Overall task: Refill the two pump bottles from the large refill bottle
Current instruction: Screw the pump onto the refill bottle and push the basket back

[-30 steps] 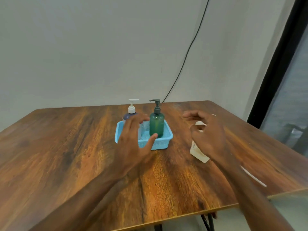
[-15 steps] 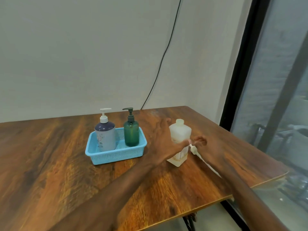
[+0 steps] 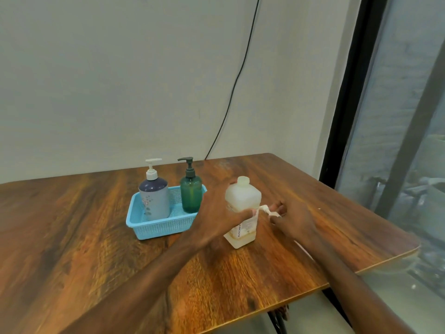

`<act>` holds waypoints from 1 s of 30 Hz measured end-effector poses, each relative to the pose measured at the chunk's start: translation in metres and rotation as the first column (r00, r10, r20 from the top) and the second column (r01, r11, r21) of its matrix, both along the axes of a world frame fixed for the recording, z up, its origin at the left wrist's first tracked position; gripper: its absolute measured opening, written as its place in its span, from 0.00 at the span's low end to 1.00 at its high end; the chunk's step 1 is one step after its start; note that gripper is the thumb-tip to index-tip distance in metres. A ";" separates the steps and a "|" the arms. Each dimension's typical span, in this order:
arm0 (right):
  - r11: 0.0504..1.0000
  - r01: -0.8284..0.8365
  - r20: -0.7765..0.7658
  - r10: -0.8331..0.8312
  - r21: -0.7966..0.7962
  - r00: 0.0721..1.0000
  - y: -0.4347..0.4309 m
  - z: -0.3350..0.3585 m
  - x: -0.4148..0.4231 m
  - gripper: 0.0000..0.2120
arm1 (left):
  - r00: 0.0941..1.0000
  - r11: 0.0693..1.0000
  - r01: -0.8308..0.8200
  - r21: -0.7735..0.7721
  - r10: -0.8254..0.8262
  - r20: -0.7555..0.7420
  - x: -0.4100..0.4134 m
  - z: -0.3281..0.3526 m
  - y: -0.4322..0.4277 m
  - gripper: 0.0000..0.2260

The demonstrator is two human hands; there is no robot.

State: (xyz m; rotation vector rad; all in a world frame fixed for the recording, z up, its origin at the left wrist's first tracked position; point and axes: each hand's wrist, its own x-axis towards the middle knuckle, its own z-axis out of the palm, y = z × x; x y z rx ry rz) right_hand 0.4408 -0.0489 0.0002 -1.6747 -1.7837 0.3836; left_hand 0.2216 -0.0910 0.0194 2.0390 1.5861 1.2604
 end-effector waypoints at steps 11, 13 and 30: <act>0.908 -0.091 -0.512 0.311 0.409 0.801 -0.042 0.125 -0.039 0.15 | 0.997 0.999 0.038 -0.006 -0.038 0.061 -0.005 -0.005 -0.007 0.40; 0.862 -0.089 -0.530 0.385 0.499 0.755 -0.047 0.145 -0.047 0.13 | 0.997 0.999 0.048 -0.016 -0.047 0.065 -0.006 -0.005 -0.007 0.40; 0.734 -0.051 -0.424 0.446 0.677 0.788 -0.033 0.190 -0.078 0.12 | 0.997 0.997 0.060 -0.057 -0.057 0.045 -0.005 -0.015 0.001 0.38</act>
